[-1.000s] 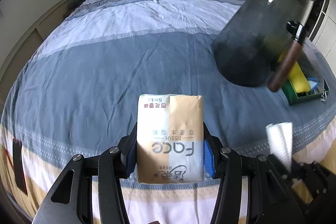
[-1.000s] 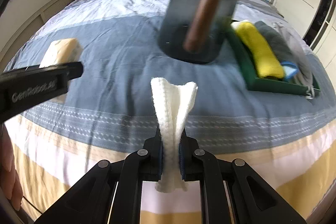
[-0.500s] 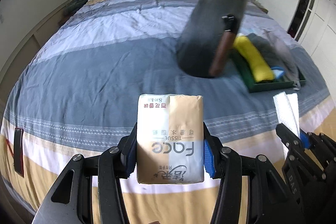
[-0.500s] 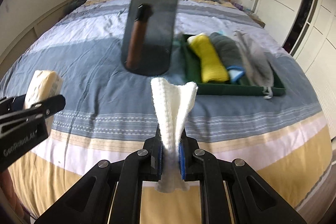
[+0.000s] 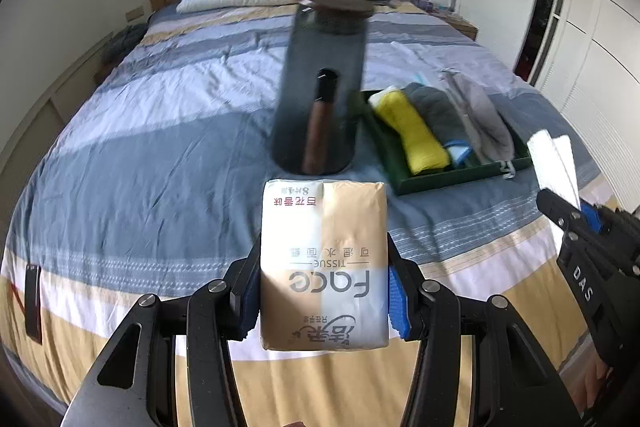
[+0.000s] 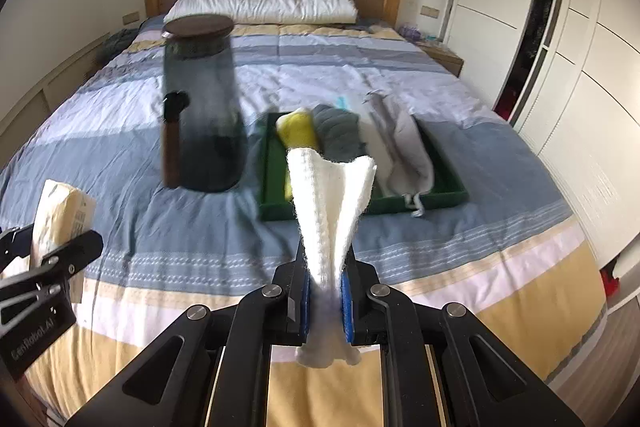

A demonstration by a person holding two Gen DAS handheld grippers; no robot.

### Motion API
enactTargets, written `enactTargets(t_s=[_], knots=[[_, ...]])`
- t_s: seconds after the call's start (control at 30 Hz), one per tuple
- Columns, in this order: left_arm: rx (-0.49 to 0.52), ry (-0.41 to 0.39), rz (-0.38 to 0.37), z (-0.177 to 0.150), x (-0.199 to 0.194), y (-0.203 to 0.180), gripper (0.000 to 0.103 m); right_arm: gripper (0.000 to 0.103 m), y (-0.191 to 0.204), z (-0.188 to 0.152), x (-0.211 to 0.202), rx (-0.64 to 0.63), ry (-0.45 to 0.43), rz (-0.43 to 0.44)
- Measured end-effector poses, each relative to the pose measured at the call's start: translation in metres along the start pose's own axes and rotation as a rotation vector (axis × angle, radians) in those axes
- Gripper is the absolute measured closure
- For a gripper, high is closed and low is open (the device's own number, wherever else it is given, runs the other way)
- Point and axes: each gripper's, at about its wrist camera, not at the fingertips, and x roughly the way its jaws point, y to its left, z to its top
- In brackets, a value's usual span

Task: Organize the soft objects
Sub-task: 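Lift and carry the tissue pack and white wipe over the green tray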

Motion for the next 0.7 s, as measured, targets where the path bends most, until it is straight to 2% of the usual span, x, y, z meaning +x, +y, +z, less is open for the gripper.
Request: enactTargets(t_s=[0.27,0.57,0.7], knots=[[0.042,-0.013,-0.042,0.015,0.001,-0.041,0.057,0.092,-0.029,0.013,-0.003,0.015,-0.034,-0.020],[0.062,-0.007,-0.104,0.039,0.027,-0.085,0.057,0.092,-0.080,0.038,0.030,-0.010,-0.075,0.018],[0.048,-0.008,-0.135,0.060,0.046,-0.101,0.057,0.092,-0.105,0.051,0.052,-0.030,-0.093,0.027]])
